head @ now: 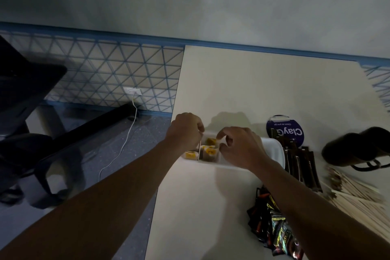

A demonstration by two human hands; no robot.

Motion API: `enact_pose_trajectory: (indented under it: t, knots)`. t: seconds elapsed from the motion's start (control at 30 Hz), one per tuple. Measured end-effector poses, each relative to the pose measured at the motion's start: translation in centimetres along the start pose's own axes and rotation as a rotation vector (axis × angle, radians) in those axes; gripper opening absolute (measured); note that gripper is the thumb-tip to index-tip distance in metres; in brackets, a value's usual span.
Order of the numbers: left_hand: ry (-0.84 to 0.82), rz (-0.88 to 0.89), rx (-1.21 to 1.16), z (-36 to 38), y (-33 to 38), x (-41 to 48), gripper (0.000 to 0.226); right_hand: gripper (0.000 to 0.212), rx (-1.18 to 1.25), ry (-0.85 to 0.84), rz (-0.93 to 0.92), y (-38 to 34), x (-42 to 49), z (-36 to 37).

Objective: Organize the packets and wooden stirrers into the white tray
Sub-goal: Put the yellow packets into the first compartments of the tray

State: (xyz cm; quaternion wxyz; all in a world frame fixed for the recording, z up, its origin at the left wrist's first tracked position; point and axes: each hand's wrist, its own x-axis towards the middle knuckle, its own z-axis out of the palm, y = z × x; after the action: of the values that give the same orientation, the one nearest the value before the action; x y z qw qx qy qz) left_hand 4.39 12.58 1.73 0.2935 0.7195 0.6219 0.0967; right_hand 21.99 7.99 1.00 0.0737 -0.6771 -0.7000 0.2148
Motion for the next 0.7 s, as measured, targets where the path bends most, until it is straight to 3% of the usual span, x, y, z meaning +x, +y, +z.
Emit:
enact_pose_trajectory:
  t: [0.17, 0.3, 0.5, 0.6, 0.7]
  knots:
    - [-0.032, 0.027, 0.002, -0.5, -0.8, -0.6, 0.006, 0.025, -0.029, 0.083, -0.001, -0.4, 0.5, 0.2]
    - [-0.089, 0.012, -0.016, 0.0, -1.5, -1.1, 0.010, 0.028, -0.180, 0.033, -0.014, -1.0, 0.9, 0.9]
    - [-0.150, 0.023, 0.019, 1.1, -1.2, -1.8, 0.031, 0.014, -0.276, 0.144, -0.064, -1.6, 1.2, 2.0]
    - [-0.151, 0.032, 0.061, 1.6, -0.8, -2.2, 0.030, 0.042, -0.359, 0.147, -0.065, -1.4, 1.9, 2.6]
    - [-0.130, 0.027, 0.094, 2.0, -0.7, -2.4, 0.025, 0.047, -0.447, 0.096, -0.073, -1.6, 2.7, 2.4]
